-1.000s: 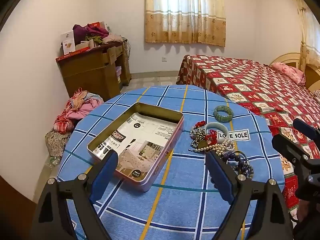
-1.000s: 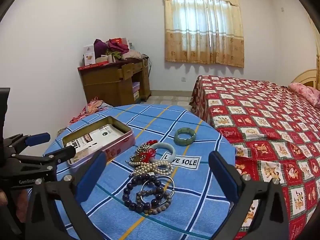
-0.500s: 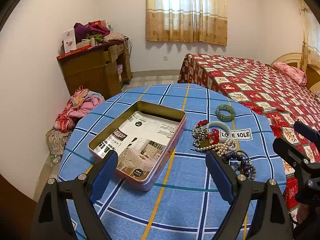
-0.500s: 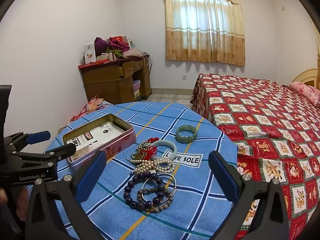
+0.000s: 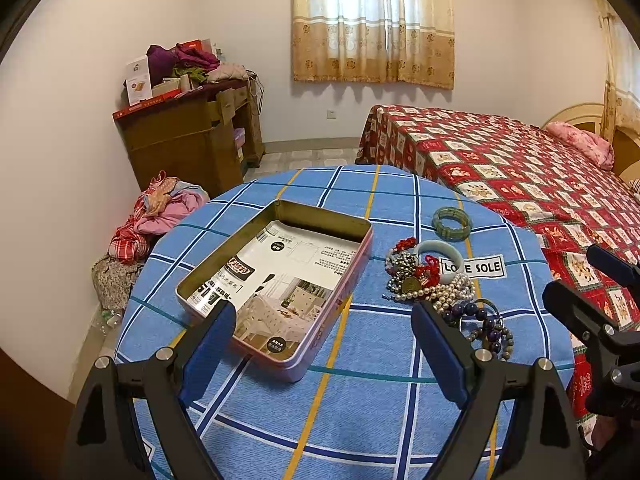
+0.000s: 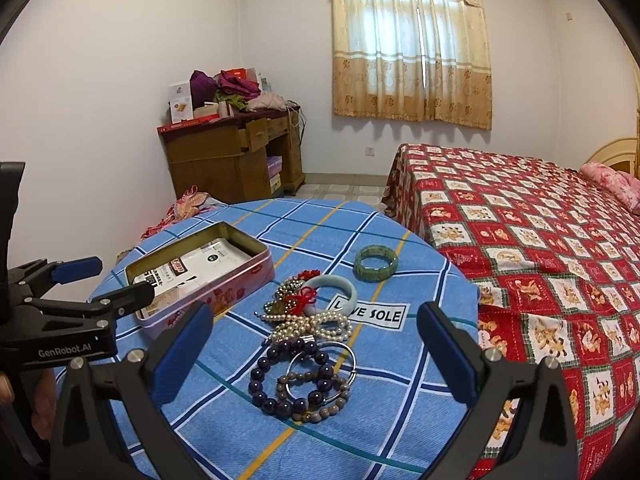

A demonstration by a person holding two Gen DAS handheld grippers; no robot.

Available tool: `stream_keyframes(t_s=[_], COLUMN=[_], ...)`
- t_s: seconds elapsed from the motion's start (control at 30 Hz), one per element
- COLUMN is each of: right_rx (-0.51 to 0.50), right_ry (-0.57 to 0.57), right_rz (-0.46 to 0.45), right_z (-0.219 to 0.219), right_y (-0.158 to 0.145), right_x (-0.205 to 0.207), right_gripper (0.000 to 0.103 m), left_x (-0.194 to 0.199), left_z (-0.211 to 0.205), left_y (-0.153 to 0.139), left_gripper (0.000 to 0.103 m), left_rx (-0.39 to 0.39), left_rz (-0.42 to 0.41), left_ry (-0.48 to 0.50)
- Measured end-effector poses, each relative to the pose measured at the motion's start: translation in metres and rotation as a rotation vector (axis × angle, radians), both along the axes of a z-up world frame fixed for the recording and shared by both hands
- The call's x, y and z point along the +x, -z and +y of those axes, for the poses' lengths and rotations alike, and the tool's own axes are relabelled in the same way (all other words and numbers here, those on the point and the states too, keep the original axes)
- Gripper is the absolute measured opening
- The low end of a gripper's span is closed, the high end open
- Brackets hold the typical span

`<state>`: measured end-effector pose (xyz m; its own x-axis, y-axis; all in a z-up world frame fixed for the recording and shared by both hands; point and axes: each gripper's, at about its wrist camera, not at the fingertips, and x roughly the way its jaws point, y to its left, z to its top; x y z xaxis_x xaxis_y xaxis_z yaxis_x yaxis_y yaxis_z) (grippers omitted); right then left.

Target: Organize jewelry

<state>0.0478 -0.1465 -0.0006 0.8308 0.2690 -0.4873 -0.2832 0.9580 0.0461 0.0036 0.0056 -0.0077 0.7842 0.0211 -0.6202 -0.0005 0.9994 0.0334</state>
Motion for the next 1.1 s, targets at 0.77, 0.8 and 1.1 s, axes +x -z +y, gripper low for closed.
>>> stream_keyframes(t_s=[0.77,0.8,1.1], right_rx=[0.001,0.001,0.001], right_ry=[0.0,0.0,0.0], right_rz=[0.001,0.002,0.004], right_z=[-0.0016,-0.0017,-0.0019], right_y=[-0.0023,-0.0025,-0.0028], right_x=[0.002,0.0022,0.0022], right_gripper=[0.103,0.103,0.103], left_x=[0.0004,0.0004,0.0007], left_z=[0.0021,0.002,0.0021], left_y=[0.0031,0.0031,0.003], left_gripper=[0.089,0.089,0.089], left_rx=[-0.003,-0.003,-0.002], left_rz=[0.006,0.006,0.007], left_ry=[-0.003,-0.003,-0.003])
